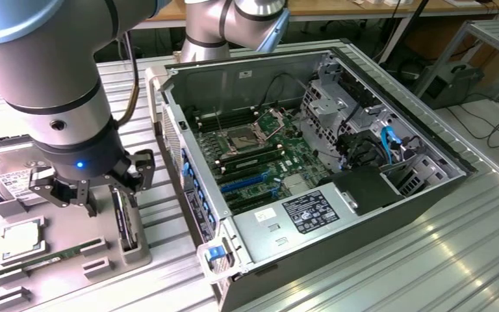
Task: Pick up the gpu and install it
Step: 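Pick up the gpu and move the gpu toward the slot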
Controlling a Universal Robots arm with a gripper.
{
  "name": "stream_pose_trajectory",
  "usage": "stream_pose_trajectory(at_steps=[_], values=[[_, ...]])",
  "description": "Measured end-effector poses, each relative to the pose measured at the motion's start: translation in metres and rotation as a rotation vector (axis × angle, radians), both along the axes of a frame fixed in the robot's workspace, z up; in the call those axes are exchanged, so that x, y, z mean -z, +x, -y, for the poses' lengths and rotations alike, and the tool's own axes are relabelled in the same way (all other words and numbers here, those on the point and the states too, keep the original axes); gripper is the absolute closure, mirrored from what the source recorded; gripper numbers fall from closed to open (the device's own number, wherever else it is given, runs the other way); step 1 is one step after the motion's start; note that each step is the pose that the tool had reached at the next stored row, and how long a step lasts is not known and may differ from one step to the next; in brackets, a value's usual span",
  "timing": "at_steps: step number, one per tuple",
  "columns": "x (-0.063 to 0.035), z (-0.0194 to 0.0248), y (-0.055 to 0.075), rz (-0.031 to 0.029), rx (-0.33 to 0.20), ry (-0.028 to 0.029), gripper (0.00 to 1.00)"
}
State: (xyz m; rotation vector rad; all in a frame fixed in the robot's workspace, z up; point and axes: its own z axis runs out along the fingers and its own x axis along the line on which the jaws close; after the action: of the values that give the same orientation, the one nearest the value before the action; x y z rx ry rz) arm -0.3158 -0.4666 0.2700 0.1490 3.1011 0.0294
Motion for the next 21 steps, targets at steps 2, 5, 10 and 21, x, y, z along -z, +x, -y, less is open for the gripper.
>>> stream_pose_trajectory(at_steps=[2, 5, 10, 21], values=[[0.0013, 0.0000, 0.000, 0.0000, 0.000, 0.0000, 0.40], [0.0038, 0.0000, 0.000, -0.0001, 0.000, 0.0000, 0.40], [0.0067, 0.0000, 0.000, 0.0000, 0.000, 0.0000, 0.40], [0.0162, 0.0000, 0.000, 0.0000, 0.000, 0.0000, 0.40]])
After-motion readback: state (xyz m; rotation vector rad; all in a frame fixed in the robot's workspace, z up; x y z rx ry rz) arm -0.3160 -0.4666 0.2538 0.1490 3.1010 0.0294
